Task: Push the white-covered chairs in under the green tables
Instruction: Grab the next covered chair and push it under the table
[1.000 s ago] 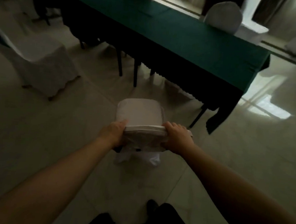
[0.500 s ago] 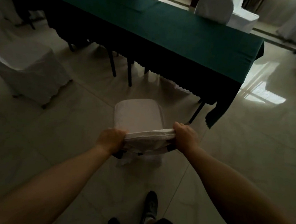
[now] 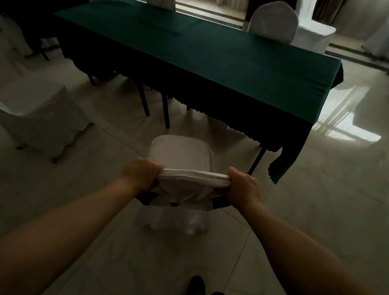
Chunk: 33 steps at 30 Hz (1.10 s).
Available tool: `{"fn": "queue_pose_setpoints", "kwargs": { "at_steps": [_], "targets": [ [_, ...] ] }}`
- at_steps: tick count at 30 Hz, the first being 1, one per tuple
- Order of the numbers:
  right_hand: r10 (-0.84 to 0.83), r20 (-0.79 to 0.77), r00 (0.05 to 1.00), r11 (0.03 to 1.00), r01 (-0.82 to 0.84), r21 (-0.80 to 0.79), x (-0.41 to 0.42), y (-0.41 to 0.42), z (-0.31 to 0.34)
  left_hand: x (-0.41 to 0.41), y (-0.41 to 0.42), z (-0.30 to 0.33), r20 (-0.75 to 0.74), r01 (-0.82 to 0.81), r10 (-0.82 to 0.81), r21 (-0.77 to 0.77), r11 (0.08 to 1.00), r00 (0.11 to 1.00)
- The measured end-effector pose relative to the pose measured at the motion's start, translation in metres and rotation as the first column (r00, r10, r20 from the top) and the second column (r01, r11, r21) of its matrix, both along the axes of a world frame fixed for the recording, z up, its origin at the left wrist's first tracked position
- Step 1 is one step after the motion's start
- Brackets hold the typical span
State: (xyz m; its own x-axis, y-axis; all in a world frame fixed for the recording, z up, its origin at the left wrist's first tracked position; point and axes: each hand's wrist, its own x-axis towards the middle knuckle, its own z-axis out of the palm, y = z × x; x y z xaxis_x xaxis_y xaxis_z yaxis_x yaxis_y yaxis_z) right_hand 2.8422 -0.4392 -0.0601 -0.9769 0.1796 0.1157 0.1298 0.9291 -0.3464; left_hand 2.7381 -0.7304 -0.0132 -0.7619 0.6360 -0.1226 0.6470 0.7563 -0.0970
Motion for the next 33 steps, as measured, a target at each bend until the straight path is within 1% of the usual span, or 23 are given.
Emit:
{"fn": "queue_pose_setpoints", "kwargs": {
  "at_steps": [8, 14, 18, 23, 26, 29, 33],
  "targets": [
    [-0.095, 0.000, 0.995, 0.994, 0.095, -0.055, -0.032, 0.030, -0.008, -0.055, 0.044, 0.017, -0.062, 0.117, -0.123, -0.099, 0.988, 0.990],
    [-0.165, -0.008, 0.986, 0.983, 0.164, -0.084, -0.062, 0.038, -0.010, -0.107, 0.064, 0.019, -0.117, 0.213, -0.221, -0.083, 0.974, 0.968],
    [-0.241, -0.011, 0.970, 0.968, 0.240, -0.067, -0.090, 0.034, -0.004, -0.155, 0.075, 0.022, -0.149, 0.275, -0.283, -0.073, 0.959, 0.947],
    [-0.391, 0.000, 0.920, 0.919, 0.390, -0.060, -0.135, 0.013, 0.000, -0.234, 0.083, 0.030, -0.170, 0.432, -0.438, -0.075, 0.899, 0.883],
    [-0.438, 0.018, 0.899, 0.897, 0.438, -0.058, -0.153, 0.002, 0.000, -0.265, 0.087, 0.035, -0.196, 0.497, -0.505, -0.093, 0.863, 0.841],
    [-0.519, 0.035, 0.854, 0.851, 0.520, -0.072, -0.178, -0.017, 0.002, -0.308, 0.087, 0.040, -0.173, 0.584, -0.590, -0.089, 0.807, 0.789],
    [-0.584, 0.055, 0.810, 0.808, 0.587, -0.060, -0.208, -0.034, 0.006, -0.352, 0.090, 0.047, -0.155, 0.654, -0.652, -0.050, 0.755, 0.742]
  ]
}}
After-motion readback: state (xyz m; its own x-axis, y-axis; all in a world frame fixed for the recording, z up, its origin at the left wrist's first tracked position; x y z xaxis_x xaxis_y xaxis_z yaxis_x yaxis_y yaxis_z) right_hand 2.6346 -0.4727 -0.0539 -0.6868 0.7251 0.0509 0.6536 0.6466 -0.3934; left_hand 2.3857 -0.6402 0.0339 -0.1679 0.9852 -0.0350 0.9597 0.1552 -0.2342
